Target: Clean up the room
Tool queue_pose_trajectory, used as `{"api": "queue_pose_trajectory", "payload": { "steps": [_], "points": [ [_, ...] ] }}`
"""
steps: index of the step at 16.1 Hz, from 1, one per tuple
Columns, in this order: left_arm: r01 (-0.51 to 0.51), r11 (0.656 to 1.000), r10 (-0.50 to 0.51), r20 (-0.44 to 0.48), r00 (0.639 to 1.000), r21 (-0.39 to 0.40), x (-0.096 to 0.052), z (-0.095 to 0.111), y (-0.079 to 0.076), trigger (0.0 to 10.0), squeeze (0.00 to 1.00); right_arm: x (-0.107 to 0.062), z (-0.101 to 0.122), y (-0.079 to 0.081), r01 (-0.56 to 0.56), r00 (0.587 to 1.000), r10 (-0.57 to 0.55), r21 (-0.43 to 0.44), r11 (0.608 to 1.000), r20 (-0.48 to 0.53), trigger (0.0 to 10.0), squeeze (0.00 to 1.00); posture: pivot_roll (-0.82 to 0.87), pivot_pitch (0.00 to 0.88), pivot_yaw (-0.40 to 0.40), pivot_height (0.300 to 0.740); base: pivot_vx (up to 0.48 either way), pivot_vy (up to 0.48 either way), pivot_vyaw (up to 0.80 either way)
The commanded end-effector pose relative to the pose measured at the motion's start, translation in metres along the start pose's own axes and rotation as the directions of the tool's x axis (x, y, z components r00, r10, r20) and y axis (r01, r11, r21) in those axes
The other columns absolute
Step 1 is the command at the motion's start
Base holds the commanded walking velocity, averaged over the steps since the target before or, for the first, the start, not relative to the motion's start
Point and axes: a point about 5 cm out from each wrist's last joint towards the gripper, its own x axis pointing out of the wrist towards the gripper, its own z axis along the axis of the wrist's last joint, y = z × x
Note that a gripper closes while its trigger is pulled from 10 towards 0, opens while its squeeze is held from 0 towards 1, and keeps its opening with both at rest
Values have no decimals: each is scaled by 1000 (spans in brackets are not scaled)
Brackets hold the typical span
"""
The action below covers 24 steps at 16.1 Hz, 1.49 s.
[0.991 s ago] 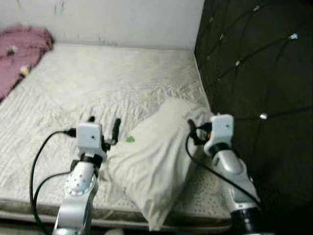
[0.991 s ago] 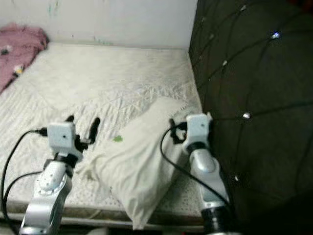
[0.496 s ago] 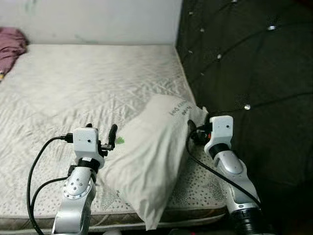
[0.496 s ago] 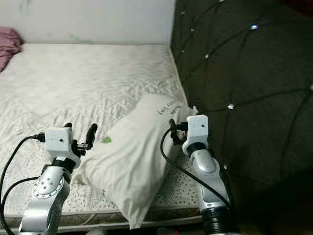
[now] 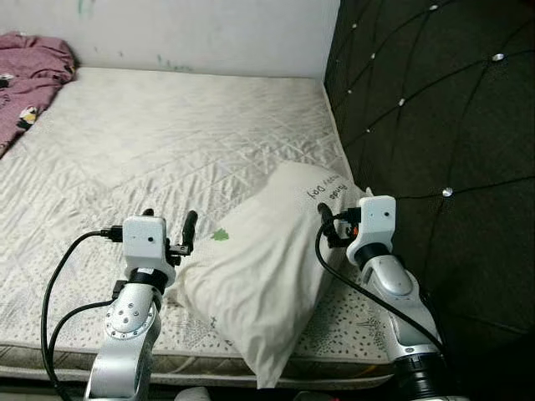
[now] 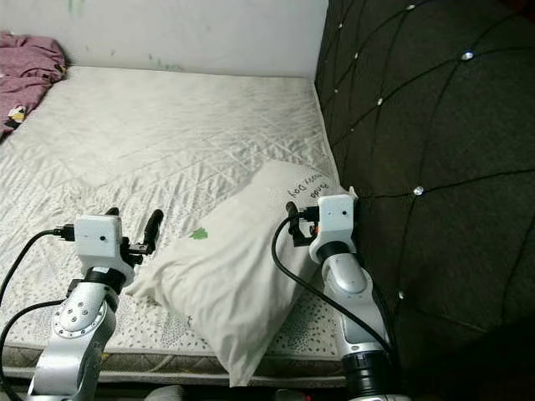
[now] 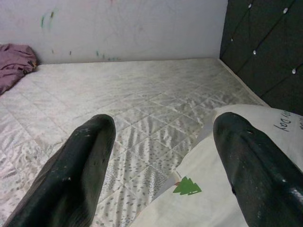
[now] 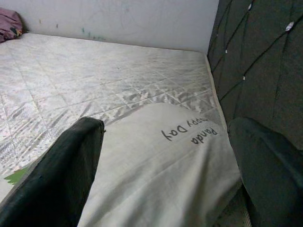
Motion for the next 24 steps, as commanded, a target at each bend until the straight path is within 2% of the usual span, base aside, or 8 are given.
{"api": "queue_pose_trajectory", "payload": {
  "steps": [1, 6, 16, 24],
  "points": [
    [-5, 1000, 5, 6, 1000, 18, -1, 2, 0, 10000, 0, 1, 5, -2, 3, 1000, -3, 1, 1000, 14, 10000, 0, -38, 24, -25, 716, 0, 0, 0],
    [-11, 1000, 11, 9, 1000, 24, -1, 2, 0, 10000, 0, 1, 6, -2, -6, 1000, 6, 0, 1000, 18, 10000, 0, -39, 20, -26, 666, 0, 0, 0],
    [-61, 998, 61, -7, 998, 14, -2, 0, 4, 10000, 0, 0, 4, -1, -35, 999, 35, -13, 999, 5, 10000, 0, -36, 20, -39, 662, 0, 0, 0],
    [-137, 990, 136, -43, 990, -20, -3, -5, 13, 10000, 0, 1, 4, 0, -50, 999, 50, -17, 999, -6, 10000, 0, -39, 32, -44, 573, 0, 0, 0]
  ]
}}
